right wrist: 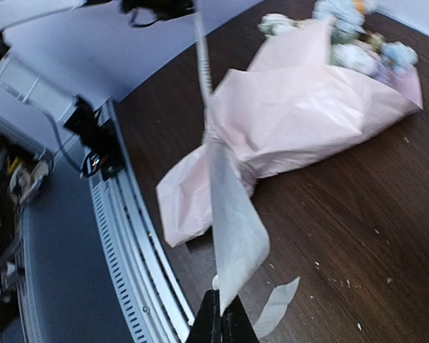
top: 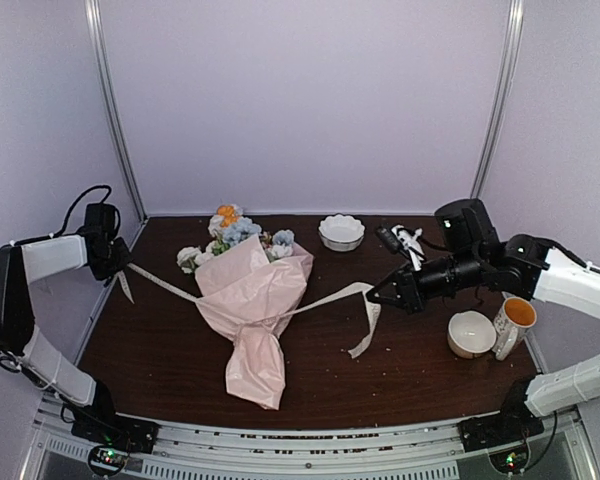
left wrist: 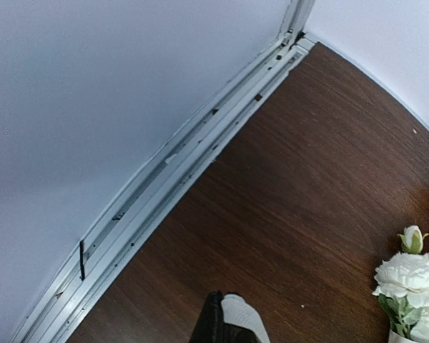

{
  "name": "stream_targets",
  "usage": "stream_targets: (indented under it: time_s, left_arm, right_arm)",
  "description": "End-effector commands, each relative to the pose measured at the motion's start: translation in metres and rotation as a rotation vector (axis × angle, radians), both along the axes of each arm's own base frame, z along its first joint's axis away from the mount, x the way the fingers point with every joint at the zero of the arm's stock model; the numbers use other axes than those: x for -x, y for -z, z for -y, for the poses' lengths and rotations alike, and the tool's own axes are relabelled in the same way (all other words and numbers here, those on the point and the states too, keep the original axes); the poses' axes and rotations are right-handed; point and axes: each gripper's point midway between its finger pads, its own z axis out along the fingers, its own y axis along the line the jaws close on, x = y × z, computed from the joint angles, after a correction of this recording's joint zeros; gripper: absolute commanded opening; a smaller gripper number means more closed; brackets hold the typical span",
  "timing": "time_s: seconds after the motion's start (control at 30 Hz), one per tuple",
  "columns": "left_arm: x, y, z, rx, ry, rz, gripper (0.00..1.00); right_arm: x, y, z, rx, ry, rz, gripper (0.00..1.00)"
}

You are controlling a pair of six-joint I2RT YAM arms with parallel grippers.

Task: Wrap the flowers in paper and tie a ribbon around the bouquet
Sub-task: Tie the ribbon around the folded bouquet.

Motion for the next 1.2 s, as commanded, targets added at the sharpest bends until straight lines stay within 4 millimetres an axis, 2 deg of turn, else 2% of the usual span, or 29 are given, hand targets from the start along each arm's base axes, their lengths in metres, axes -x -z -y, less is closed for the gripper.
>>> stream_targets:
  time_s: [0.0,0.07,0.17,0.27,0.37,0.47,0.57,0.77,1.03,1.17]
  left_arm:
    - [0.003,0.003,-0.022,0.019,-0.032,0.005,0.0]
    - [0.007,0.01,-0.032,0.025,-0.049,-0.02,0.0]
    - [0.007,0.021,-0.044,0.039,-0.076,-0.037,0.0]
    - [0.004,0.031,-0.059,0.055,-0.108,-0.06,0.0]
    - [0.004,0.039,-0.074,0.097,-0.144,-0.07,0.0]
    - [0.009,0.035,-0.089,0.1,-0.183,-0.055,0.0]
    - [0.014,0.028,-0.101,0.098,-0.213,-0.037,0.0]
    - [0.021,0.022,-0.126,0.119,-0.276,-0.002,0.0]
    - [0.029,0.018,-0.156,0.138,-0.34,0.036,0.0]
    - [0.028,0.011,-0.158,0.128,-0.326,0.055,0.0]
  right_arm:
    - [-0.036,0.04,0.069,-0.056,0.336,-0.181,0.0]
    - [-0.027,0.068,0.085,-0.015,0.379,-0.258,0.0]
    - [-0.001,0.111,0.095,0.018,0.399,-0.415,0.0]
    - [0.024,0.162,0.121,0.151,0.473,-0.514,0.0]
    - [0.042,0.19,0.141,0.25,0.523,-0.586,0.0]
    - [0.048,0.198,0.146,0.267,0.558,-0.625,0.0]
    - [0.051,0.207,0.16,0.368,0.611,-0.647,0.0]
    - [0.058,0.221,0.168,0.47,0.627,-0.662,0.0]
    - [0.057,0.228,0.179,0.557,0.67,-0.629,0.0]
    - [0.053,0.225,0.182,0.541,0.702,-0.632,0.0]
